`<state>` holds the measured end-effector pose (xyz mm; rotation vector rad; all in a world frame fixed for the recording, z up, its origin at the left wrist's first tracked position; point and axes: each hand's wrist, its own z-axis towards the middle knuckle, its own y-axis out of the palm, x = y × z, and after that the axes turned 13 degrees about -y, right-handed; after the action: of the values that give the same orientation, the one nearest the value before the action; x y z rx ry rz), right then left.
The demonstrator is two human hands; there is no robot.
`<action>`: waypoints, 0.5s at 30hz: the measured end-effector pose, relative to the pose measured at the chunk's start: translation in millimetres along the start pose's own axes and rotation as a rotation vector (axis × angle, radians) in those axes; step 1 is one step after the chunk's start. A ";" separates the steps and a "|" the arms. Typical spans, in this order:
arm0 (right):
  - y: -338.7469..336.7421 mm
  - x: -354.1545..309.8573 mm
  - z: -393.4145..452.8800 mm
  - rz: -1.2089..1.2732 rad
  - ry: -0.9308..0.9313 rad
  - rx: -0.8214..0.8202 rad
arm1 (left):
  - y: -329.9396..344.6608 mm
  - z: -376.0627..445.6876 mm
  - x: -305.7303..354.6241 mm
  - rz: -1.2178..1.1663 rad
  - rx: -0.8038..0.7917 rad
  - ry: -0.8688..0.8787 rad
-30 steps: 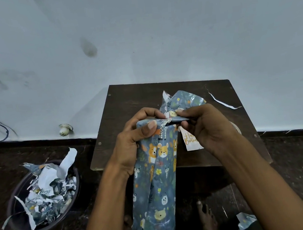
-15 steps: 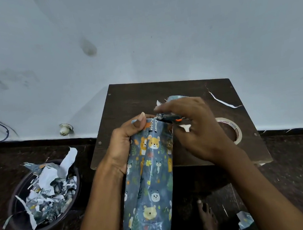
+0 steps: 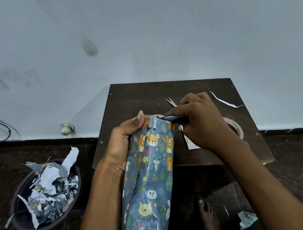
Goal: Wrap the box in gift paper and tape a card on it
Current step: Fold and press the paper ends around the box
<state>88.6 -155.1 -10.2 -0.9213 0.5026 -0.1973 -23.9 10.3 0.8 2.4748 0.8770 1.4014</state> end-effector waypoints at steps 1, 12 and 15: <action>-0.1 -0.5 0.7 -0.015 -0.019 0.017 | 0.3 0.7 0.0 0.001 0.016 0.008; -1.4 13.8 0.9 0.053 0.003 -0.063 | 3.2 -1.8 0.4 0.042 -0.007 0.016; 4.7 17.3 1.7 0.069 0.053 -0.091 | 3.4 -1.9 0.3 0.046 0.000 0.030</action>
<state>104.2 -157.5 -18.8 -0.9877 0.5955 -0.1376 -23.9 7.4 3.5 2.4954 0.8309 1.4566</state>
